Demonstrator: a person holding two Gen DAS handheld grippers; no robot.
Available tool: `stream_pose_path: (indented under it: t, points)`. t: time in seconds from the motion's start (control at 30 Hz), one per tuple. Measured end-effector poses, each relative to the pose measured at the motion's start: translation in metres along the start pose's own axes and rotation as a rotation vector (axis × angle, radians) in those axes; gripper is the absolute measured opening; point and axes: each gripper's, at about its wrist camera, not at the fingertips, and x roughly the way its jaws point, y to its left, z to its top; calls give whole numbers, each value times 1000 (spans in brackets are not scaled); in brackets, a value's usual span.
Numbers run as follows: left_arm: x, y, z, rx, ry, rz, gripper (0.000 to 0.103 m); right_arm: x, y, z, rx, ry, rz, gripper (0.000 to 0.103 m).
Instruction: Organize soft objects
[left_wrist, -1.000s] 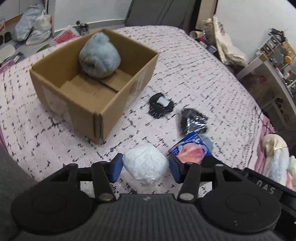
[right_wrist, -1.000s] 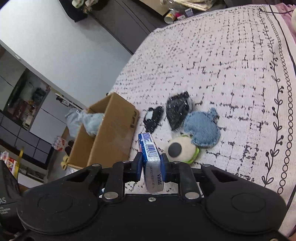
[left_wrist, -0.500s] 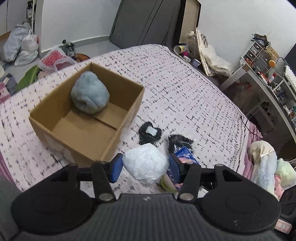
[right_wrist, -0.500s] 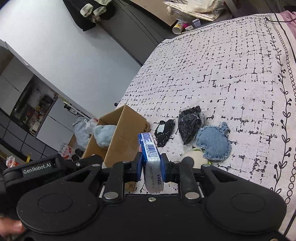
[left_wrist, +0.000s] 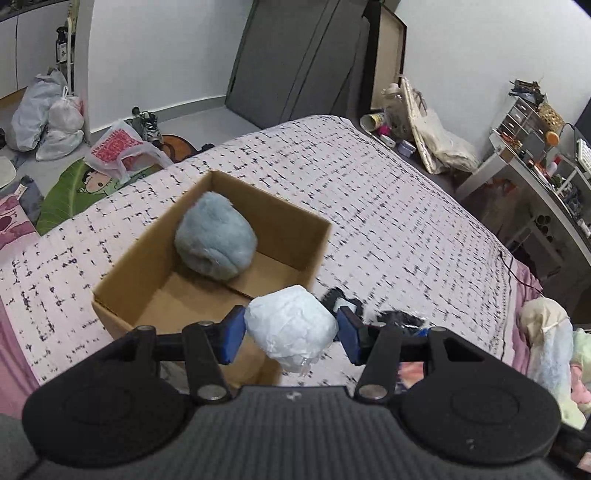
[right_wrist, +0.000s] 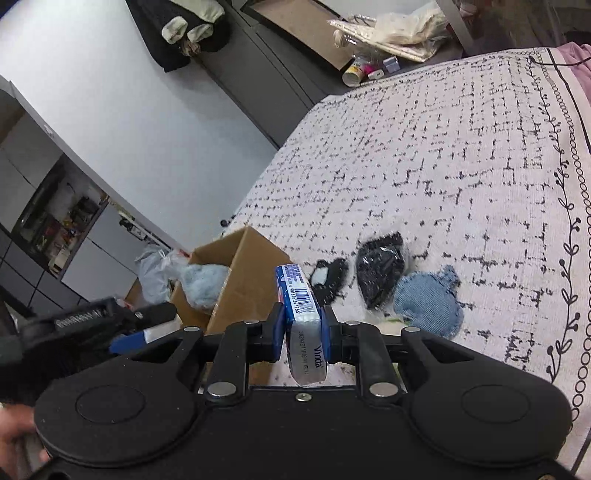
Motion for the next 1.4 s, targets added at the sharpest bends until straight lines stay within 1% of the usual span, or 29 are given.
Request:
stream_pose_path:
  t: [0.13, 0.27, 0.37, 0.53, 0.67, 0.87, 1.0, 1.17, 1.4]
  points:
    - [6, 13, 4, -11, -13, 13, 53, -3, 12, 7, -14, -33, 2, 20]
    - [7, 22, 10, 5, -52, 32, 53, -4, 25, 10, -29, -70, 15, 20]
    - [9, 29, 15, -10, -60, 15, 53, -2, 34, 11, -32, -84, 7, 20]
    - [15, 36, 15, -12, -61, 24, 53, 3, 44, 16, -29, -99, -1, 20]
    - [20, 47, 16, -49, -58, 38, 53, 8, 51, 20, -26, -110, -1, 20]
    - [26, 59, 16, -88, -49, 60, 53, 18, 65, 24, -31, -114, 5, 20]
    - [26, 64, 15, -100, -67, 89, 53, 27, 74, 26, -37, -109, 24, 20]
    - [30, 70, 16, -133, -58, 95, 53, 45, 84, 28, -50, -86, 35, 20]
    - [40, 75, 16, -145, -38, 96, 54, 69, 96, 31, -65, -61, 31, 20]
